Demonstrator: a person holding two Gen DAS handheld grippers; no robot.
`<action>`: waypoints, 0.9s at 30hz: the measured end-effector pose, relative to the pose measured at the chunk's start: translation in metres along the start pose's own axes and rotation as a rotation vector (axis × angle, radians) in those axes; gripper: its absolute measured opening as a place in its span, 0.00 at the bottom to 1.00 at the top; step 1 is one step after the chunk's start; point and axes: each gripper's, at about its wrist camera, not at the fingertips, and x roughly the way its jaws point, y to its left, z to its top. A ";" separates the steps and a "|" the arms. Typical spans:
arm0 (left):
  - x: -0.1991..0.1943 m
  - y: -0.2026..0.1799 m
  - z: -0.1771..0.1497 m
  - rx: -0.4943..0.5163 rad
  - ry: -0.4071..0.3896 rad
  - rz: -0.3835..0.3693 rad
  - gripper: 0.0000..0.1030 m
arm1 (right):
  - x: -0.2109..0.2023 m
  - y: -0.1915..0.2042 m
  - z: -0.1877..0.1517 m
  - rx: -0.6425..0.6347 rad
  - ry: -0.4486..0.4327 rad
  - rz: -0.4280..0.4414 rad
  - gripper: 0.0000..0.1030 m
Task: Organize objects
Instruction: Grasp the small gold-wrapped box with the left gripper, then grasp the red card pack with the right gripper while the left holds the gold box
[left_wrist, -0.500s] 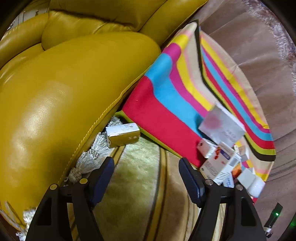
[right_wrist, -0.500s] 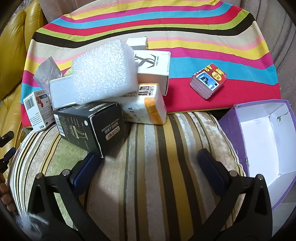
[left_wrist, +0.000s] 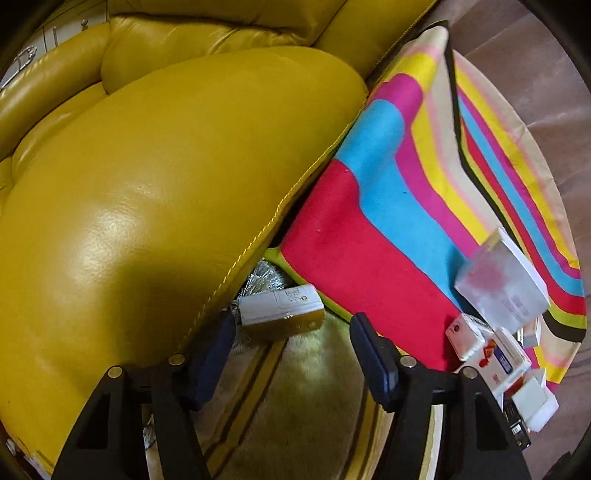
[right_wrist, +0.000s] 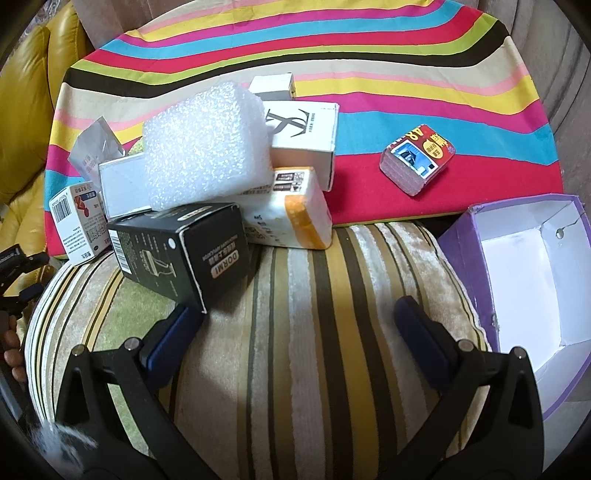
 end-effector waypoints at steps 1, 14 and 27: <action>0.005 -0.001 0.002 -0.005 0.009 -0.001 0.60 | 0.000 -0.001 0.000 0.003 0.000 0.004 1.00; -0.018 0.007 -0.008 0.028 -0.012 0.019 0.46 | -0.005 -0.006 0.004 -0.030 0.038 0.080 1.00; -0.071 -0.068 -0.072 0.193 -0.216 -0.097 0.46 | -0.031 -0.032 -0.008 -0.035 -0.050 0.148 1.00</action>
